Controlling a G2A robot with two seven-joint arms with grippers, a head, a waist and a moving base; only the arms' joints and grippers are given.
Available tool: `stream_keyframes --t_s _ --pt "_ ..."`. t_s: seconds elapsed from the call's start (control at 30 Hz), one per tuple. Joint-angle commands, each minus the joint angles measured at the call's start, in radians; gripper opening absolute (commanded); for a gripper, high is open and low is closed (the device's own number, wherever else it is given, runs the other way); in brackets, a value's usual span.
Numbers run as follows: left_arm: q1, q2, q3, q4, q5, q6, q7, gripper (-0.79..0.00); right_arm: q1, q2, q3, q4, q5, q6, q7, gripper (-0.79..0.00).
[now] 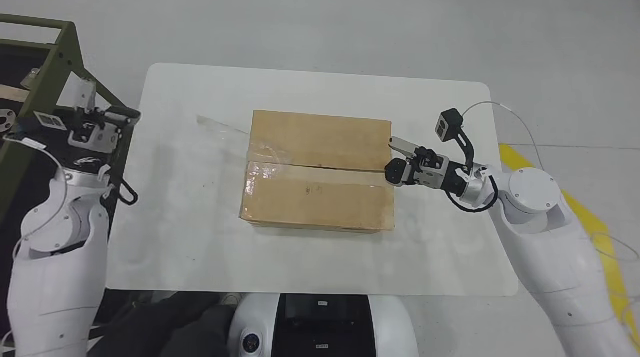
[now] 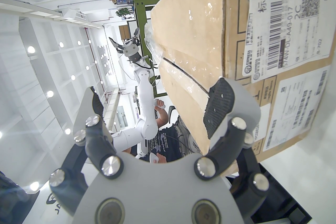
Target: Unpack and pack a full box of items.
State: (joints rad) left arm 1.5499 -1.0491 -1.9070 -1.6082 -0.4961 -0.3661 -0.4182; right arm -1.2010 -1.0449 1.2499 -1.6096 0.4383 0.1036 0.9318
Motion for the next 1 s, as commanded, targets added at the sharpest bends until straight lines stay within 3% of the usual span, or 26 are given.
stream_keyframes --t_s 0.0,0.6,0.97 --pt "-0.007 -0.001 -0.002 0.006 -0.009 0.023 0.017 0.0 0.0 0.0 0.0 0.0 0.0 0.0 0.0 0.0" --pt "-0.008 -0.005 -0.017 0.009 -0.023 0.073 0.01 0.0 0.0 0.0 0.0 0.0 0.0 0.0 0.0 0.0" --pt "-0.008 -0.005 -0.017 0.009 -0.023 0.073 0.01 0.0 0.004 -0.008 -0.037 -0.093 -0.054 0.06 -0.124 0.0"
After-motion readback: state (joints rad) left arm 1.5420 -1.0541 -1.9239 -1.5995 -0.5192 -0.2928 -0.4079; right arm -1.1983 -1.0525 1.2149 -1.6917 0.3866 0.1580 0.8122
